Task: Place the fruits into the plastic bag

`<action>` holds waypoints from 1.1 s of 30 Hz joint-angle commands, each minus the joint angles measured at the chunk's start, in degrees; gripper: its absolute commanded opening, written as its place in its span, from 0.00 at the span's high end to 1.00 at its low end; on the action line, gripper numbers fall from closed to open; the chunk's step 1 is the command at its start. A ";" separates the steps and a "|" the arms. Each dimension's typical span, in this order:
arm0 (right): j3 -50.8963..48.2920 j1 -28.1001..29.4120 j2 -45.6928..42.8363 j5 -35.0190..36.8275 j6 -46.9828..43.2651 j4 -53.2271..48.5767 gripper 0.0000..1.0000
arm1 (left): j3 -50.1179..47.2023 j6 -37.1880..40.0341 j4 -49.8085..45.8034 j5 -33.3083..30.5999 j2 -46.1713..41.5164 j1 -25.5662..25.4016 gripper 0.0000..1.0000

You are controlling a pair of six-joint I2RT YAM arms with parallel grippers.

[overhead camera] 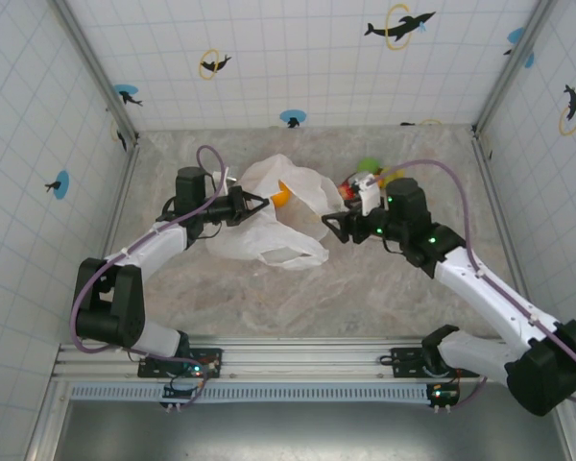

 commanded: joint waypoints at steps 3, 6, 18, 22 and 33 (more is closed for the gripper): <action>-2.15 -7.18 -1.28 0.68 3.67 3.28 0.16 | -0.28 1.93 -0.86 -0.37 -0.46 -0.13 1.00; -2.62 -10.83 1.36 9.38 7.88 4.96 0.15 | -0.24 1.94 -1.09 -0.52 -0.42 -0.03 1.00; -2.22 -16.10 22.25 17.88 25.91 19.77 0.07 | -0.22 2.03 -1.12 -0.43 -0.60 0.26 1.00; 0.49 -16.12 29.38 16.41 29.53 22.38 0.01 | -0.23 2.03 -1.18 -0.25 -0.56 0.35 1.00; 6.30 -16.23 40.80 15.62 32.56 24.04 0.00 | -0.20 1.96 -1.18 0.06 -0.55 0.62 1.00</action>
